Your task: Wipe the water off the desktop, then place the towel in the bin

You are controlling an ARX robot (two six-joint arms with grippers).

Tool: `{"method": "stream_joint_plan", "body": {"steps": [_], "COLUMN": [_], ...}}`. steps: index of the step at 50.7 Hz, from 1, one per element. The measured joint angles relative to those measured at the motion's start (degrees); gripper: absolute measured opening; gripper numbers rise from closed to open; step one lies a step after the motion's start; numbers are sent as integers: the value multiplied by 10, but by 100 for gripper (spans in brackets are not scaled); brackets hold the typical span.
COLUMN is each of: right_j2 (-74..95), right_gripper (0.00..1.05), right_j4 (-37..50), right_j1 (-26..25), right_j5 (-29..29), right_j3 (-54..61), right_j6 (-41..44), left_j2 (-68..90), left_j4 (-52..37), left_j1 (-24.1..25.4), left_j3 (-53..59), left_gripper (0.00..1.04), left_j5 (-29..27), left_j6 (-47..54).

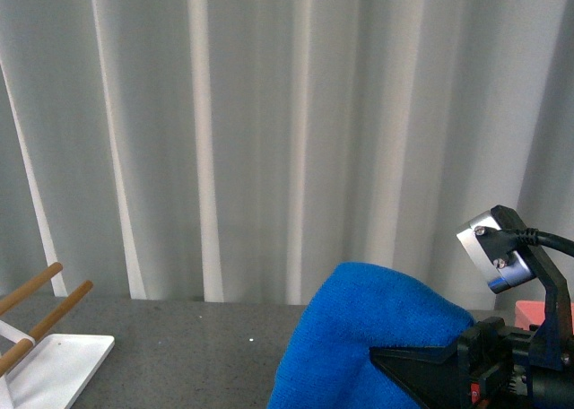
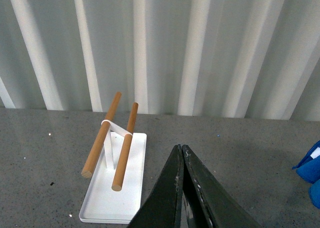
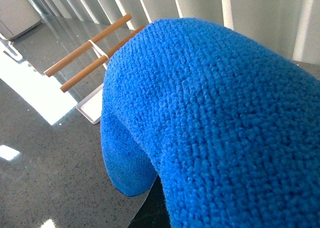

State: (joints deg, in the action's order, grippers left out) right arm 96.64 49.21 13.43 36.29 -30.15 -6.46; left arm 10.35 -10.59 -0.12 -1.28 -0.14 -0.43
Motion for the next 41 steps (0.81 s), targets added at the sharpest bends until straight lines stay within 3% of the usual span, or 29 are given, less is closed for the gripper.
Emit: {"method": "stream_joint_plan", "body": {"steps": [7, 24, 36, 41], "right_j2": [0, -2, 64, 111], "right_gripper": [4, 4, 4, 4], "right_j4": [-1, -13, -157, -194], "right_j1": [0, 3, 22, 31], "right_j5": [2, -23, -64, -80], "right_j3": [0, 3, -21, -27], "right_j6": [0, 5, 64, 78], "left_j2": [-73, -101, -101, -101], "left_j4": [94, 106, 106, 106], "left_j1": [0, 0, 0, 0], "left_j3": [0, 0, 0, 0], "left_gripper": [4, 5, 41, 60], "left_j5": [1, 1, 1, 1], "left_j6": [0, 0, 0, 0]}}
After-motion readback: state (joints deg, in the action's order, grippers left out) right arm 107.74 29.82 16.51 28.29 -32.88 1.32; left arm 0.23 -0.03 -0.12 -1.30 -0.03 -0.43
